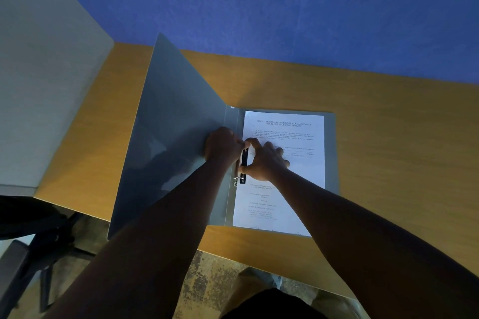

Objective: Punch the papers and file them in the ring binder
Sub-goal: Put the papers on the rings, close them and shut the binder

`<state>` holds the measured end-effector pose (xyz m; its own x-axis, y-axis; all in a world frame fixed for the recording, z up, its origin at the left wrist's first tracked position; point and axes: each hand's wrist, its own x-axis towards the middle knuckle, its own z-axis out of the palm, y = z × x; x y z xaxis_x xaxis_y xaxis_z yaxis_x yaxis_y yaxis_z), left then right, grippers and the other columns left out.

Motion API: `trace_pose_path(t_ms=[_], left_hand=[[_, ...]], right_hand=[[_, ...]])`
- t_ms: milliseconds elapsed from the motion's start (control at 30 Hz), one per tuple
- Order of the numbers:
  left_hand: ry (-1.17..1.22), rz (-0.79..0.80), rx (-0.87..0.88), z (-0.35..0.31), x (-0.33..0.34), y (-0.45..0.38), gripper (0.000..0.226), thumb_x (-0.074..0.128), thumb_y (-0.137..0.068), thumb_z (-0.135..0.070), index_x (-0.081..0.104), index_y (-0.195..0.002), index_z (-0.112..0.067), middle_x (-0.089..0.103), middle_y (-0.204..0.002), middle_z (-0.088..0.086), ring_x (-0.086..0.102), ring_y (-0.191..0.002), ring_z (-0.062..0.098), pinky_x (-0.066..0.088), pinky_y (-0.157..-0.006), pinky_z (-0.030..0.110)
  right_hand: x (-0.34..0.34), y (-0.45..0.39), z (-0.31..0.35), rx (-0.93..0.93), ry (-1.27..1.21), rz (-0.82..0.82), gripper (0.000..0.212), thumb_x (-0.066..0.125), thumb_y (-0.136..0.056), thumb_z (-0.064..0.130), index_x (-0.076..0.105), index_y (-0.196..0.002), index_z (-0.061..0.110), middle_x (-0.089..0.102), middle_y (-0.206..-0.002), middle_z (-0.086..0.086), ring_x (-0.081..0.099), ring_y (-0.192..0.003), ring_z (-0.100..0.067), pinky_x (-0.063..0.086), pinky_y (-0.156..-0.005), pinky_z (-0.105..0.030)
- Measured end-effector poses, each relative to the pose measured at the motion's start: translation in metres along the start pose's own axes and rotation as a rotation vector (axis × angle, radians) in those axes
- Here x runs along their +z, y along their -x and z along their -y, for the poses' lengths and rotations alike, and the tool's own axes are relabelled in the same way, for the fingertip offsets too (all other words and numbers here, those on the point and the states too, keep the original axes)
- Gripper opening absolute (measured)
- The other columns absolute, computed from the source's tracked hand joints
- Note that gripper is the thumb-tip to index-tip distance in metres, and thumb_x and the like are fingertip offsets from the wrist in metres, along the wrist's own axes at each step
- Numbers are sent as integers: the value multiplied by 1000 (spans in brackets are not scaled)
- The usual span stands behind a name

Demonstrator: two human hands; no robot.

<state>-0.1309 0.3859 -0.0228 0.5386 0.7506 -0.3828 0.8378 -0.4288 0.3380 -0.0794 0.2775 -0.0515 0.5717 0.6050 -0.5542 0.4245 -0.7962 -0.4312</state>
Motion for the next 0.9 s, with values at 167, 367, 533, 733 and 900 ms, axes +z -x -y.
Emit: trace_pose_path(t_ms=[167, 367, 533, 733, 900], left_hand=[[-1, -26, 7, 3, 3, 1, 41, 77, -78, -51, 75, -92, -13, 76, -91, 3, 72, -87, 23, 53, -69, 30], [-5, -36, -3, 4, 5, -1, 43, 77, -76, -54, 74, -94, -15, 76, -92, 3, 72, -90, 24, 58, -75, 35], [-10, -58, -10, 4, 7, -1, 41, 76, -77, -52, 73, -95, -15, 76, -93, 2, 71, -91, 24, 56, -72, 33], [-19, -73, -12, 4, 8, -1, 42, 77, -77, -52, 73, -98, -16, 76, -97, 2, 72, -93, 24, 59, -77, 35], [-33, -70, -7, 4, 8, 0, 43, 75, -78, -52, 73, -99, -15, 75, -98, 3, 71, -94, 24, 58, -77, 34]], right_hand=[[2, 0, -3, -17, 18, 9, 75, 69, -76, 56, 28, -137, 45, 41, -136, -9, 36, -128, -36, 41, -93, -52], [3, 1, -5, -25, 32, 12, 80, 71, -73, 58, 28, -139, 44, 40, -136, -8, 35, -128, -35, 41, -92, -52], [2, 2, -6, -29, 25, 6, 82, 72, -73, 58, 29, -140, 43, 40, -137, -8, 35, -129, -35, 41, -94, -52], [2, 2, -6, -31, 18, 1, 82, 73, -73, 58, 29, -140, 42, 41, -137, -8, 35, -129, -34, 41, -94, -52], [2, 2, -5, -31, 24, 22, 83, 72, -72, 59, 29, -141, 44, 40, -136, -9, 35, -129, -35, 41, -95, -52]])
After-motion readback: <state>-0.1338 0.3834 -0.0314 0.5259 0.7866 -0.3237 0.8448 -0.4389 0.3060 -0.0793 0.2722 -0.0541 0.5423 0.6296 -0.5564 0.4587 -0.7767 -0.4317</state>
